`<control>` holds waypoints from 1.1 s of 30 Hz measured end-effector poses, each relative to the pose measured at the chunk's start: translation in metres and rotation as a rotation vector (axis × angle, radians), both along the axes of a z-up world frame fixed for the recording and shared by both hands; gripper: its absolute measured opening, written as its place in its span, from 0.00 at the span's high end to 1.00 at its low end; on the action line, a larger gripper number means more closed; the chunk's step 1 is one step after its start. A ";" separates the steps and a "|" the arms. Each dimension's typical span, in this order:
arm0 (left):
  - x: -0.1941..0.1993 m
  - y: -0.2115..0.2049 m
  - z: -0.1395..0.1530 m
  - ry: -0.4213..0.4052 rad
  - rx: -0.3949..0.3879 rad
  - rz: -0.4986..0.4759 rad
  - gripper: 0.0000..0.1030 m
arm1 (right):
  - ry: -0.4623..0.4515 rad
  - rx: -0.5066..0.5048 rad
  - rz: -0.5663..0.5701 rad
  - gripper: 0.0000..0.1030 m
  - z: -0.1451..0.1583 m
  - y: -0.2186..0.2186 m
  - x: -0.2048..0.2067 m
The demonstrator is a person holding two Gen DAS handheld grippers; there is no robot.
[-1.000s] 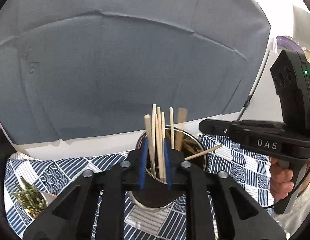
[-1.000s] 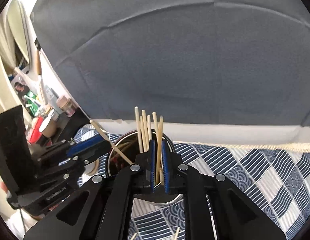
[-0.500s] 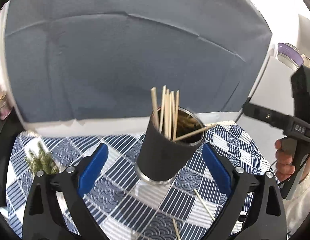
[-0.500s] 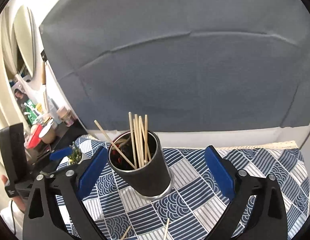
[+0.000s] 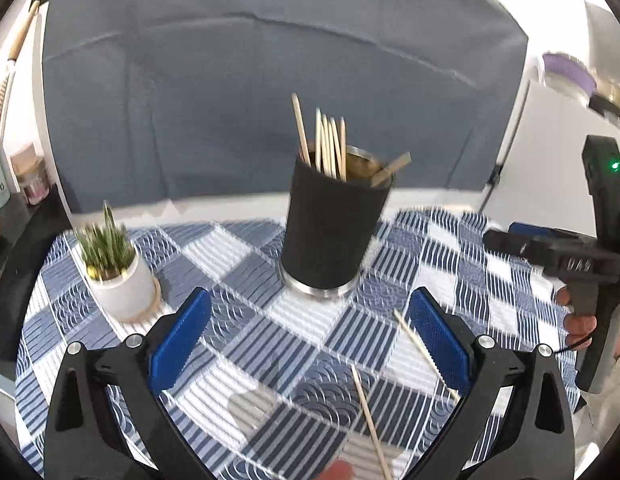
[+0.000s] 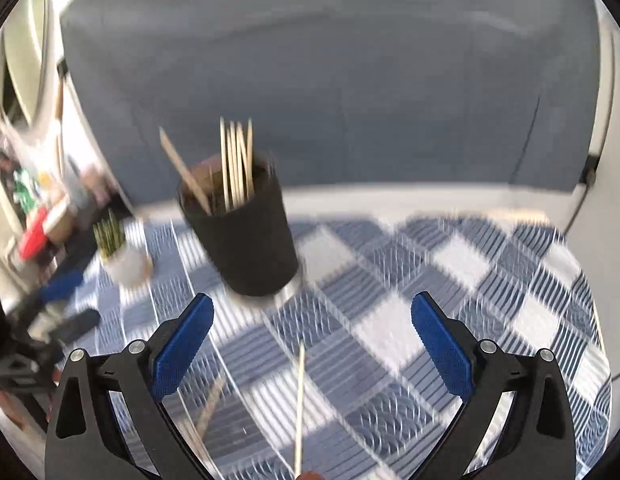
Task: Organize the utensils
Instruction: 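Move both tools down to the last two sticks on the cloth, then close the left tool on a stick while the right tool grips the other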
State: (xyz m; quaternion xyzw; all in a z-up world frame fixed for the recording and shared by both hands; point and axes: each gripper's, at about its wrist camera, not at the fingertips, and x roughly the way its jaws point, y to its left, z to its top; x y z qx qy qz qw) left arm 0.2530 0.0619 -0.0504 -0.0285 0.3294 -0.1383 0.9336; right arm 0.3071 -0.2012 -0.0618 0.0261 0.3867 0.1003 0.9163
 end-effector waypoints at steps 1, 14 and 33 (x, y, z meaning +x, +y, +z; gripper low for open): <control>-0.003 -0.004 -0.009 0.023 -0.001 -0.004 0.06 | 0.028 0.002 0.006 0.08 -0.012 -0.001 -0.004; -0.016 -0.038 -0.103 0.333 0.097 -0.092 0.06 | 0.373 -0.039 0.013 0.08 -0.122 0.006 -0.013; -0.009 -0.067 -0.124 0.408 0.265 -0.018 0.04 | 0.421 -0.184 0.035 0.06 -0.140 0.012 -0.007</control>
